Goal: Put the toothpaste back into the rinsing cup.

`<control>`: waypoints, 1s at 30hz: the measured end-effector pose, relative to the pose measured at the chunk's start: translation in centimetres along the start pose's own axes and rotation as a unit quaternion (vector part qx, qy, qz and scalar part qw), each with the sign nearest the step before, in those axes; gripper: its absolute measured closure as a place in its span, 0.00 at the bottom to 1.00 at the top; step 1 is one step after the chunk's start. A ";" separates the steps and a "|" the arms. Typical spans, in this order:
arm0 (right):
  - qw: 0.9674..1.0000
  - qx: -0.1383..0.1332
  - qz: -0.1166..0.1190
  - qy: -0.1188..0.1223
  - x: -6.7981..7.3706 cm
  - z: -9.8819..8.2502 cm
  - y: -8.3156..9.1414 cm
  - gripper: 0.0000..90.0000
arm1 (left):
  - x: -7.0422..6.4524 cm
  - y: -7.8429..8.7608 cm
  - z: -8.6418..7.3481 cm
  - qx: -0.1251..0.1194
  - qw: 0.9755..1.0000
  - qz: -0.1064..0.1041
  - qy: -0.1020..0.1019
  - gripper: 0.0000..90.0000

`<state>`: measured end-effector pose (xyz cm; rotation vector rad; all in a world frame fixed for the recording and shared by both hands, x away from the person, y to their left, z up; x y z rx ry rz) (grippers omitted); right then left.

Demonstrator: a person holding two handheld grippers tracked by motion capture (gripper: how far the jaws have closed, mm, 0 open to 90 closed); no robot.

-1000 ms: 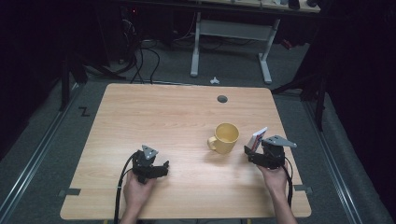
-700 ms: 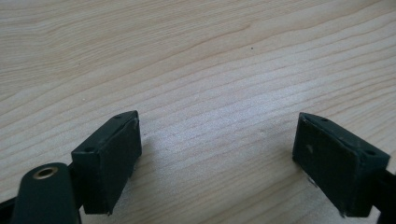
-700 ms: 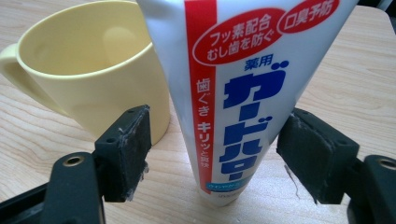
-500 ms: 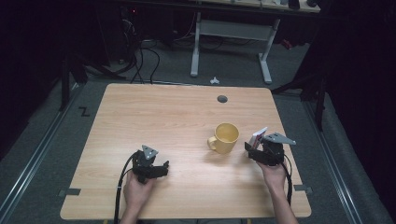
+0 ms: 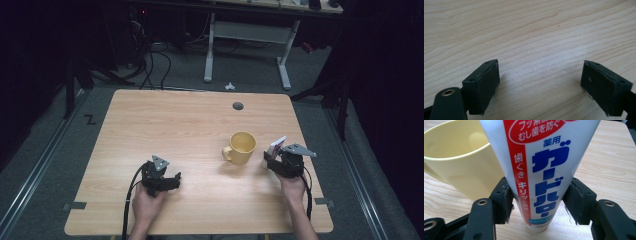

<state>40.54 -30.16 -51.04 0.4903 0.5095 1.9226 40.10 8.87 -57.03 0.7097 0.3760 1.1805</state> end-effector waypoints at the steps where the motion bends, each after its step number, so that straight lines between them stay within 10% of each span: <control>1: 1.000 -0.001 0.000 0.000 0.0 0.0 0.0 0.49 | 0.0 0.0 0.0 0.000 1.000 0.000 0.000 0.18; 30: 0.998 -0.010 0.051 0.027 1.2 0.4 0.9 0.63 | 0.0 0.0 0.0 0.000 1.000 0.000 0.000 0.18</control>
Point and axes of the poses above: each handheld gripper's, and its own axes: y roughly backward along the jaws, z roughly out of its top, x roughly to its left, the point moved 5 cm from there along -y, roughly forward along the jaws, and after that the axes turned 9 degrees about z, right-handed, at the moved point
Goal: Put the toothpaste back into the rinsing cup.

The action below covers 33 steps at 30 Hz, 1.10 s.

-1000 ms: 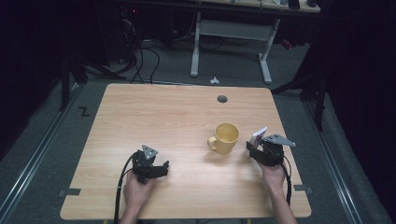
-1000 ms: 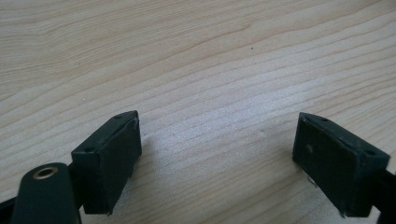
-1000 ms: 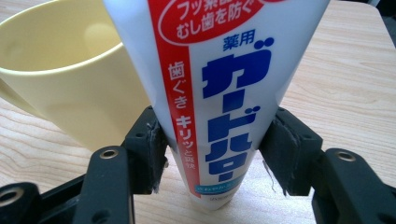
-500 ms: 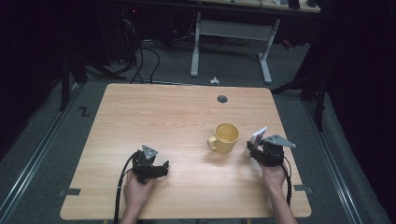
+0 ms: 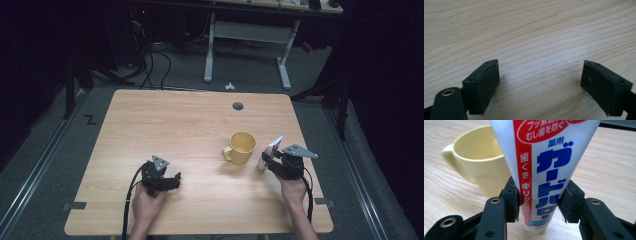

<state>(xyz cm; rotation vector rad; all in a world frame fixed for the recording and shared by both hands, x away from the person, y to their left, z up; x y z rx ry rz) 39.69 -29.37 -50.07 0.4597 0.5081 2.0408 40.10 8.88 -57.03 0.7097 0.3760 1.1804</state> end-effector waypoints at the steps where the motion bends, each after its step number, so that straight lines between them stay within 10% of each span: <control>1: 1.000 -0.001 0.002 0.005 0.0 0.1 0.1 0.63 | 0.0 0.0 0.0 0.000 1.000 0.000 0.000 0.18; 33: 0.999 -0.005 0.032 0.011 0.7 1.9 1.7 0.62 | 0.0 0.0 0.0 0.000 1.000 0.000 0.000 0.18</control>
Point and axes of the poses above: each handheld gripper's, and its own axes: y roughly backward along the jaws, z roughly out of its top, x roughly to its left, the point moved 5 cm from there along -y, roughly forward along the jaws, and after that the axes turned 9 degrees about z, right-handed, at the moved point
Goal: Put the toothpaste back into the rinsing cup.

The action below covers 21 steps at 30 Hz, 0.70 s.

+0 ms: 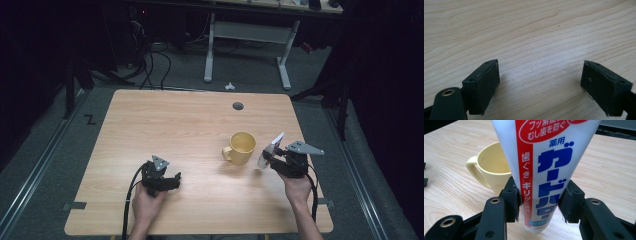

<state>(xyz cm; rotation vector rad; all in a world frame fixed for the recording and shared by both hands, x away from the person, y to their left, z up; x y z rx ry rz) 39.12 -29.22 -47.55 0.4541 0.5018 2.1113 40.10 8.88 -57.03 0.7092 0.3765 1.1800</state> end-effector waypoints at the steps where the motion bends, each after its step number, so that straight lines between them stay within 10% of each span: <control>1: 1.000 -0.001 0.000 -0.001 0.0 0.1 0.1 0.62 | 0.0 0.0 0.0 0.000 1.000 0.000 0.000 0.18; 21: 0.999 -0.027 0.027 -0.006 0.1 2.2 1.6 0.62 | 0.0 0.0 0.0 0.000 1.000 0.000 -0.001 0.17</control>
Point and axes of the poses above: each handheld gripper's, and its own axes: y roughly backward along the jaws, z roughly out of its top, x roughly to its left, the point moved 5 cm from there along -y, roughly forward along the jaws, and after that the axes turned 9 degrees about z, right-handed, at the moved point
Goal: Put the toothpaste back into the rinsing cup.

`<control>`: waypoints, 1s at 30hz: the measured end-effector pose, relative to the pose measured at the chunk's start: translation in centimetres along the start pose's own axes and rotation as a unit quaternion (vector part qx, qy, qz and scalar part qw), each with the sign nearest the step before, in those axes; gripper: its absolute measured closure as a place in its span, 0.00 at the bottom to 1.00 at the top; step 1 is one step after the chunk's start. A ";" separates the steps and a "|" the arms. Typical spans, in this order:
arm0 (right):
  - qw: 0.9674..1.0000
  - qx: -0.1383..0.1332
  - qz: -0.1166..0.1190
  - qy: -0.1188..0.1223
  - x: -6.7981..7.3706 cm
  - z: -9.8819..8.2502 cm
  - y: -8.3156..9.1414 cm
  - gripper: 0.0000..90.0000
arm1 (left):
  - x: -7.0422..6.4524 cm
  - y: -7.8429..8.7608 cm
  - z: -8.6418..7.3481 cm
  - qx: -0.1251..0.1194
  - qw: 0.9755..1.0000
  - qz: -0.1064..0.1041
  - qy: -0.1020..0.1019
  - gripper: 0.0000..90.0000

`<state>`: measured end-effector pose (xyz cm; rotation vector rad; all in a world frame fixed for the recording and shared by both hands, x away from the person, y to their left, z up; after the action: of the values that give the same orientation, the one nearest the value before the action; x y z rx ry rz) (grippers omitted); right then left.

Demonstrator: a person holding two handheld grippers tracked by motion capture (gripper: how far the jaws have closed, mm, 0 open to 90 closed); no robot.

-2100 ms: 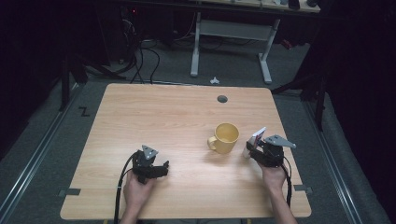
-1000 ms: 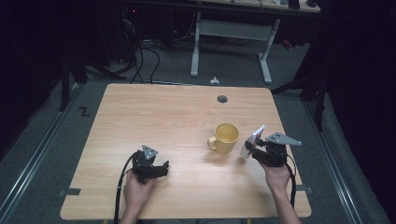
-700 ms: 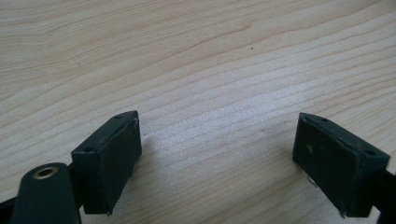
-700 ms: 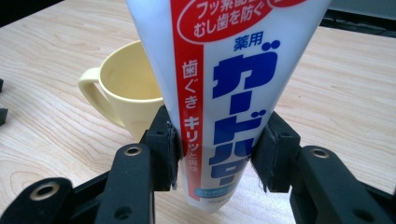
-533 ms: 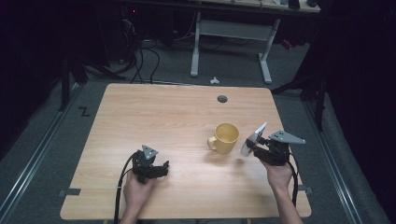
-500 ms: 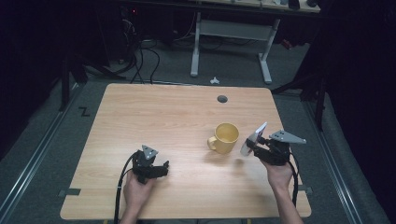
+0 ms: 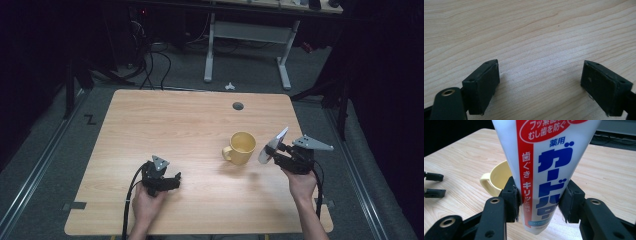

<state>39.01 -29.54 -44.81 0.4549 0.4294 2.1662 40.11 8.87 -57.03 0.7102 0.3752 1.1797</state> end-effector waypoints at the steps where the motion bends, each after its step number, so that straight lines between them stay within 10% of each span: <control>1: 1.000 -0.001 0.001 0.001 0.0 0.1 0.1 0.62 | 0.0 0.0 0.0 0.000 1.000 0.000 0.000 0.17; 30: 0.999 -0.017 0.036 0.016 1.8 3.2 -0.6 0.62 | 0.0 0.0 0.0 0.000 1.000 0.000 0.000 0.17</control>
<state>39.94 -27.29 -42.00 0.4230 0.3974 2.2490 40.11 8.87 -57.03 0.7103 0.3753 1.1798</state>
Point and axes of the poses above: each handheld gripper's, and its own axes: y roughly backward along the jaws, z roughly out of its top, x roughly to its left, the point moved 5 cm from there along -y, roughly forward along the jaws, and after that the axes turned 9 degrees about z, right-handed, at the moved point
